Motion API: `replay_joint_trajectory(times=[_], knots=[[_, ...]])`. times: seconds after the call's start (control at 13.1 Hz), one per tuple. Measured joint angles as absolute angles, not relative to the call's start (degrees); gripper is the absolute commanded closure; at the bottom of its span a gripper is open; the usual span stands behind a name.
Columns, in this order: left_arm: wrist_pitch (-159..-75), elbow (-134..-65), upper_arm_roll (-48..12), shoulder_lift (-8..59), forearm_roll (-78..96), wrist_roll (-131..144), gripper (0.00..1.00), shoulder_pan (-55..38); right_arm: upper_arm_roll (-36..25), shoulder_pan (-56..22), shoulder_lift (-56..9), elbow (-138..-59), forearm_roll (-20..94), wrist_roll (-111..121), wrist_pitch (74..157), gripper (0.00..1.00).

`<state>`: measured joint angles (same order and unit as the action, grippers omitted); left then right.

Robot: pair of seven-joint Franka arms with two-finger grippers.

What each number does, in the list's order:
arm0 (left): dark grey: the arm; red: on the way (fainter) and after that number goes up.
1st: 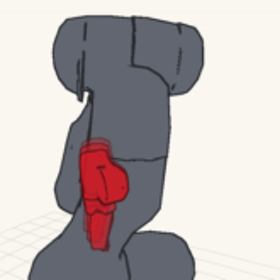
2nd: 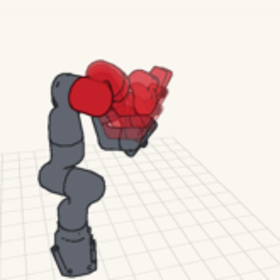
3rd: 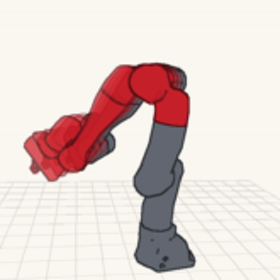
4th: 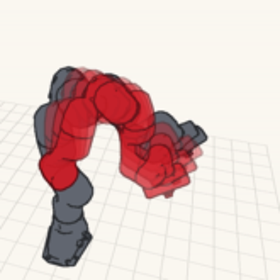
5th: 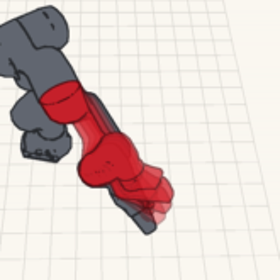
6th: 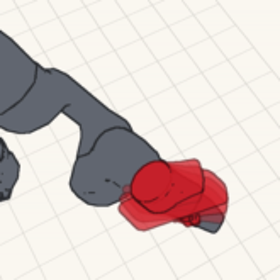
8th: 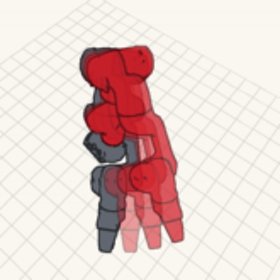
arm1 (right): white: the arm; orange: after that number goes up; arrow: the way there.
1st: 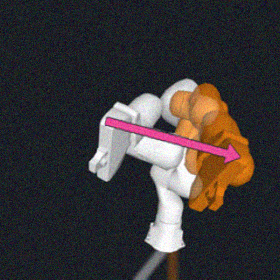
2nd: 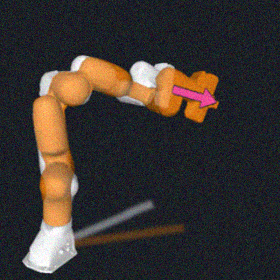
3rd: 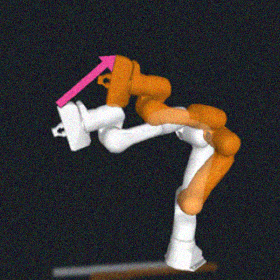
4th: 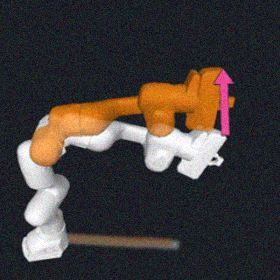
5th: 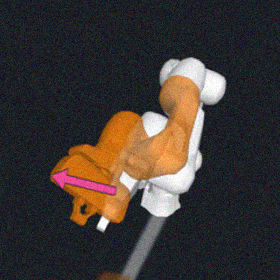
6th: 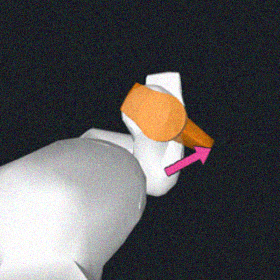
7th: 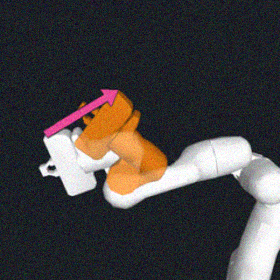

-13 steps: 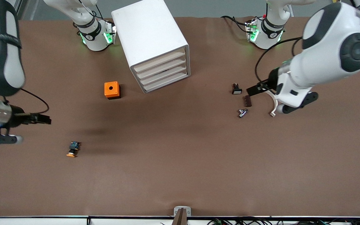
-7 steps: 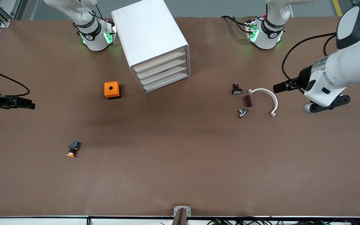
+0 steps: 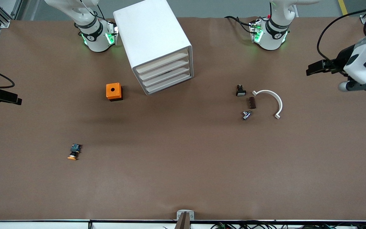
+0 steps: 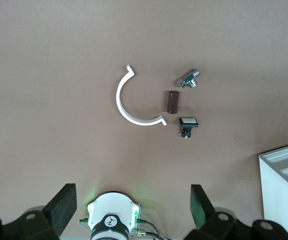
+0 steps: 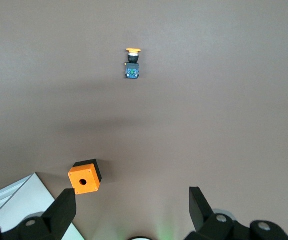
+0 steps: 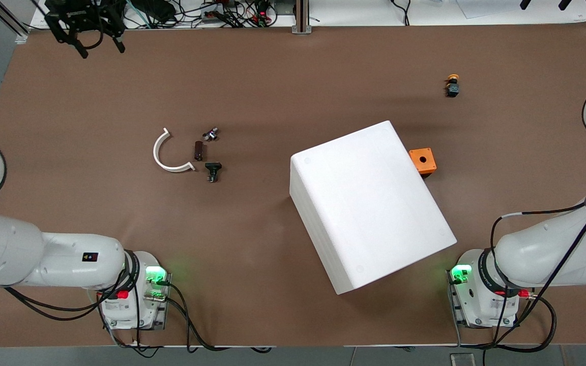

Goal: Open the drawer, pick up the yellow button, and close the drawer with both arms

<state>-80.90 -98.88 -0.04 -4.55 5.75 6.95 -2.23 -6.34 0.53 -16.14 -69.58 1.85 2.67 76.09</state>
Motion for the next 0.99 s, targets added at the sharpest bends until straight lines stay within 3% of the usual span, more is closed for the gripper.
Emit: replay_joint_trajectory(times=[0.23,0.38,0.99], knots=[[-87.27,-107.59,0.79,-11.70,5.66,5.69,0.00,-2.23,-5.69,0.26,-14.38,-69.72,1.87,2.67,75.48,0.00],[-90.29,-108.80,0.79,-13.13,4.38,5.69,0.00,-2.25,-5.57,0.21,-12.04,-71.93,1.87,2.69,76.60,0.00],[-93.07,-93.92,0.78,-1.88,2.69,4.93,0.00,-2.80,-5.20,-3.27,1.75,-87.12,1.21,2.71,82.49,0.00]])
